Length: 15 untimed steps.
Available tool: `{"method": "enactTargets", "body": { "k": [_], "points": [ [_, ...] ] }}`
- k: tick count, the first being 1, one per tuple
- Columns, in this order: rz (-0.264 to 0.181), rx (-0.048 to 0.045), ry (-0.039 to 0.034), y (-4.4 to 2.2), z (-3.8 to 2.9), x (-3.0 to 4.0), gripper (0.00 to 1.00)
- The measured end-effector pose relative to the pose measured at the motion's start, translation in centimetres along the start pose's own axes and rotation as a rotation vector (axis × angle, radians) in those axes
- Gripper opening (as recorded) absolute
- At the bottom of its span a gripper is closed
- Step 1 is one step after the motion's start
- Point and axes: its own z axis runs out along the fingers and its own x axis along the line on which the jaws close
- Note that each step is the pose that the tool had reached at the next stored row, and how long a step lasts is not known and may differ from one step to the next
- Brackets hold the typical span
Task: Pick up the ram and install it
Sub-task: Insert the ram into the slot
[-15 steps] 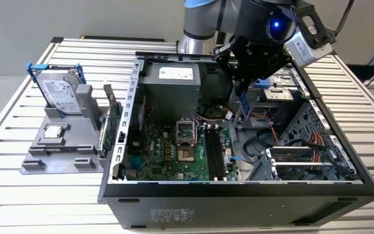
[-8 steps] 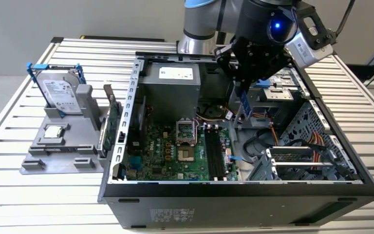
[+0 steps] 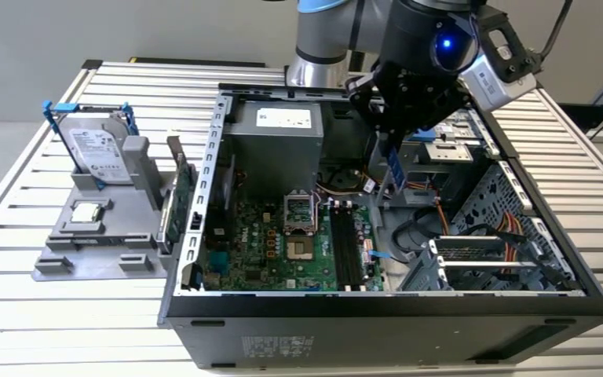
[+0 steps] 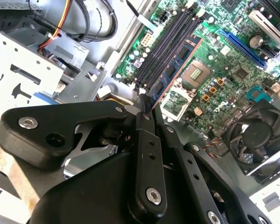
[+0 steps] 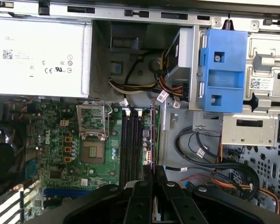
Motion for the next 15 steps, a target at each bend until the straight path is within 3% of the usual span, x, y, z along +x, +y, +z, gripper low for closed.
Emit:
{"method": "enactTargets", "body": {
  "k": [15],
  "points": [
    [0.0, -0.0001, 0.0, -0.37, 0.25, 0.0, 0.0]
  ]
}}
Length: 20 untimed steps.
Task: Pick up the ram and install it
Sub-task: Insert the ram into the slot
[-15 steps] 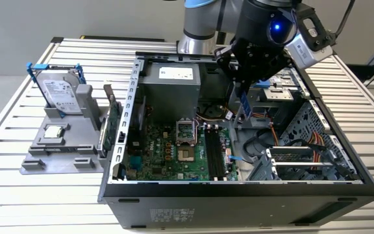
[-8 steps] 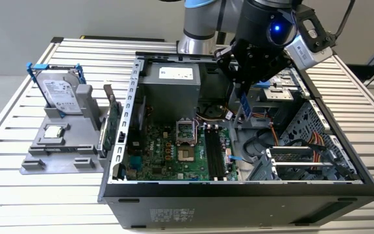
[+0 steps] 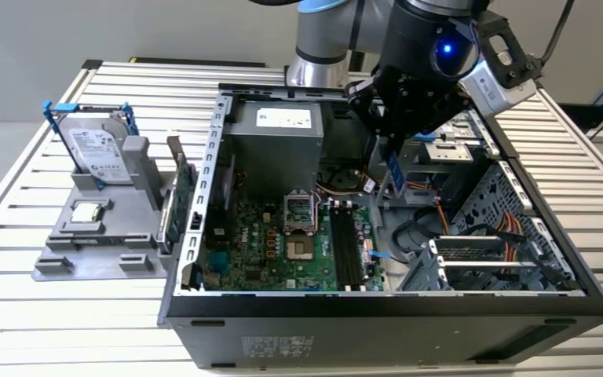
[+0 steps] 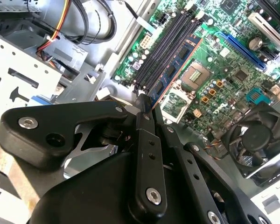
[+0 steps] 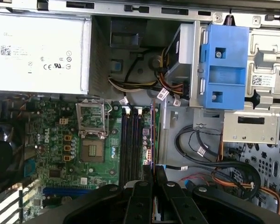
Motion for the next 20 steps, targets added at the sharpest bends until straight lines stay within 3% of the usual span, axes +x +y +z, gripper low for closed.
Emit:
{"method": "enactTargets", "body": {
  "k": [11, 20],
  "points": [
    [0.0, -0.0002, 0.0, -0.53, 0.28, 0.02, 0.0],
    [0.0, 0.0, -0.0006, -0.58, 0.8, 0.03, 0.0]
  ]
}}
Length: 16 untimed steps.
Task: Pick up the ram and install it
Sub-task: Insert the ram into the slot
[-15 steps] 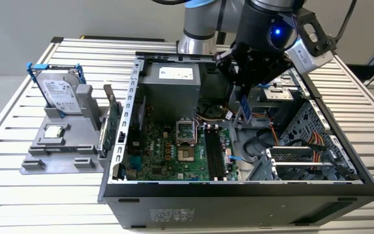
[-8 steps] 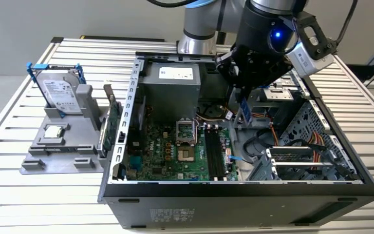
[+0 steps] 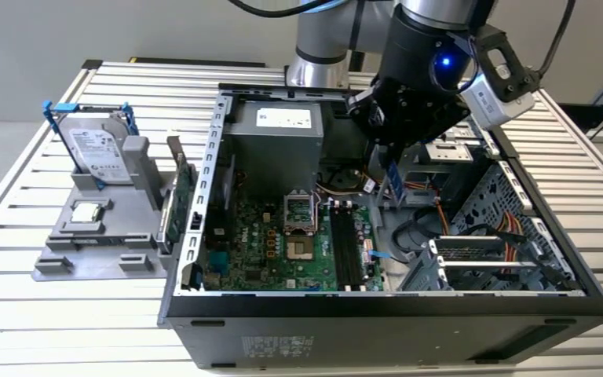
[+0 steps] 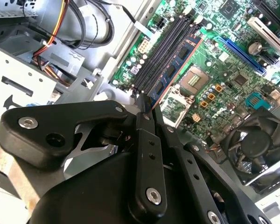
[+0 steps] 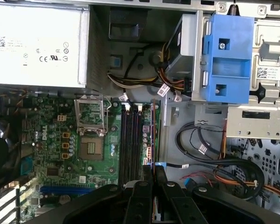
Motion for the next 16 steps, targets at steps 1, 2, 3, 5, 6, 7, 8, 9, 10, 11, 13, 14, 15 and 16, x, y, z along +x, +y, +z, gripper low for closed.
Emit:
{"method": "enactTargets", "body": {
  "k": [1, 2, 3, 5, 6, 7, 8, 9, 10, 11, 13, 14, 15, 16],
  "points": [
    [0.0, 0.0, 0.0, 0.0, 0.04, 0.0, 0.0],
    [0.0, -0.0001, 0.0, 0.0, 0.09, 0.01, 0.0],
    [0.0, 0.0, 0.0, 0.0, 0.13, 0.01, 0.0],
    [0.001, 0.0, -0.0002, -0.01, 0.22, 0.01, 0.0],
    [0.001, 0.0, -0.0003, -0.01, 0.26, 0.01, 0.0],
    [0.002, 0.0, -0.0003, -0.01, 0.3, 0.01, 0.0],
    [0.002, 0.0, -0.0003, -0.01, 0.35, 0.01, 0.0],
    [0.002, 0.0001, -0.0003, -0.01, 0.39, 0.01, 0.0],
    [0.003, 0.0001, -0.0004, -0.01, 0.43, 0.01, 0.0],
    [0.005, 0.0002, -0.0003, -0.01, 0.47, 0.02, 0.0],
    [0.007, 0.0002, -0.0005, -0.01, 0.56, 0.02, 0.0],
    [0.008, 0.0003, -0.0004, -0.02, 0.6, 0.02, 0.0],
    [0.009, 0.0002, -0.0005, -0.02, 0.65, 0.02, 0.0],
    [0.009, 0.0002, -0.0005, -0.01, 0.69, 0.02, 0.0]
  ]
}}
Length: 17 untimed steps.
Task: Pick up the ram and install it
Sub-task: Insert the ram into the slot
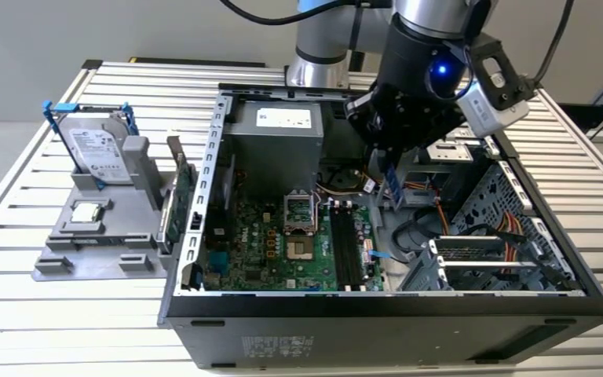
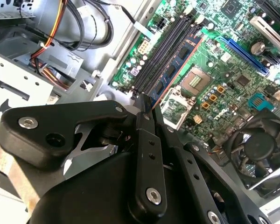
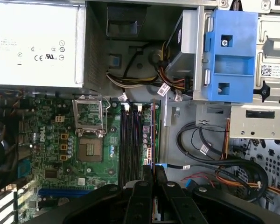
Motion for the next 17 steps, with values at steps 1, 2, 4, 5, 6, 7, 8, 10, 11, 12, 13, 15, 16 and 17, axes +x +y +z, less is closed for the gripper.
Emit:
{"method": "enactTargets", "body": {
  "k": [1, 2, 4, 5, 6, 7, 8, 10, 11, 12, 13, 15, 16, 17],
  "points": [
    [0.0, 0.0001, 0.0, 0.0, 0.03, 0.0, 0.0],
    [0.0, 0.0001, 0.0, 0.0, 0.07, 0.0, 0.0],
    [0.0, 0.0001, -0.0001, 0.0, 0.13, 0.01, 0.0],
    [0.0, 0.0001, -0.0002, 0.0, 0.15, 0.01, 0.0],
    [0.0, 0.0002, -0.0002, -0.01, 0.17, 0.01, 0.0],
    [0.0, 0.0002, -0.0002, -0.01, 0.17, 0.01, 0.0],
    [0.0, 0.0002, -0.0002, -0.01, 0.17, 0.01, 0.0],
    [0.0, 0.0001, -0.0002, 0.0, 0.18, 0.0, 0.0],
    [0.0, 0.0002, -0.0002, -0.01, 0.18, 0.01, 0.0],
    [0.0, 0.0001, -0.0002, 0.0, 0.19, 0.01, 0.0],
    [0.0, 0.0007, -0.0003, -0.01, 0.29, 0.01, 0.0],
    [0.0, 0.001, -0.0002, -0.01, 0.35, 0.01, 0.0],
    [0.0, 0.0012, -0.0002, -0.01, 0.37, 0.01, 0.0],
    [0.0, 0.0014, -0.0002, -0.01, 0.39, 0.02, 0.0]
  ]
}}
